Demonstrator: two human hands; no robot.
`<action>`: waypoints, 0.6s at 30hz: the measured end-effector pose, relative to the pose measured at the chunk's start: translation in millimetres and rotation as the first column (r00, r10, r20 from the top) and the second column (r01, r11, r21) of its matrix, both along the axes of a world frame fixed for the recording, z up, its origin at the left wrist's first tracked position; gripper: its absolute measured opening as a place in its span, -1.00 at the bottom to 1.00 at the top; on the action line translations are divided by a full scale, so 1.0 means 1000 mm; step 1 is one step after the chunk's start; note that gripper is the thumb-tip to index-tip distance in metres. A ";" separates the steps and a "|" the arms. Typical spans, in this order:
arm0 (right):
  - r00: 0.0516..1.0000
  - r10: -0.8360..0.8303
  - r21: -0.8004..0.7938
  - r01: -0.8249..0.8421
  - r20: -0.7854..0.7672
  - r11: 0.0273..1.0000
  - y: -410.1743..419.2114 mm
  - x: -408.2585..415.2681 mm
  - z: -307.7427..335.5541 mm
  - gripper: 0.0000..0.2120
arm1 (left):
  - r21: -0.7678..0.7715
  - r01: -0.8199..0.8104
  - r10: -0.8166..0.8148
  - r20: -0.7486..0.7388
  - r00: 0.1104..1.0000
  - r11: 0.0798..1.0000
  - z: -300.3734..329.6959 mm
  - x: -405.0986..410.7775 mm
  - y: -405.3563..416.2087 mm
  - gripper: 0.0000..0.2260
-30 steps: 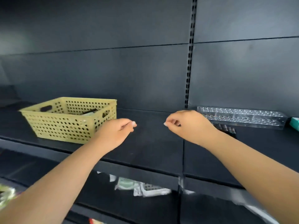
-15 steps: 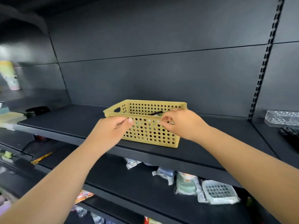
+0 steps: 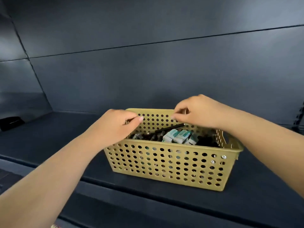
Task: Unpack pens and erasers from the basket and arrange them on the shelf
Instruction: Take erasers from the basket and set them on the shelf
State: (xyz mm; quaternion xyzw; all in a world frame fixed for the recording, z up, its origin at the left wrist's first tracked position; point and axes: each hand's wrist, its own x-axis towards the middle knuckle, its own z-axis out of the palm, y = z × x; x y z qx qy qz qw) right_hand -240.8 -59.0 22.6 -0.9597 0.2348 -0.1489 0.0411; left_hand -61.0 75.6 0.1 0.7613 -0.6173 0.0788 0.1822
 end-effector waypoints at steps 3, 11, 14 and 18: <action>0.994 -0.014 0.039 0.018 -0.107 0.999 -0.012 0.022 0.002 -0.71 | 0.021 0.039 -0.039 0.016 0.999 0.999 0.004 0.023 -0.015 -0.45; 0.891 -0.135 0.100 0.196 -0.433 0.976 -0.024 0.053 -0.001 -0.60 | 0.278 0.271 -0.262 -0.070 0.963 0.922 0.000 0.052 -0.047 -0.56; 0.817 -0.303 0.037 0.367 -0.491 0.930 -0.020 0.045 -0.004 -0.52 | 0.342 0.380 -0.383 -0.062 0.922 0.860 -0.004 0.055 -0.050 -0.47; 0.674 -0.482 0.037 0.601 -0.560 0.798 -0.008 0.025 -0.010 -0.50 | 0.291 0.529 -0.556 0.013 0.831 0.797 -0.005 0.054 -0.056 -0.39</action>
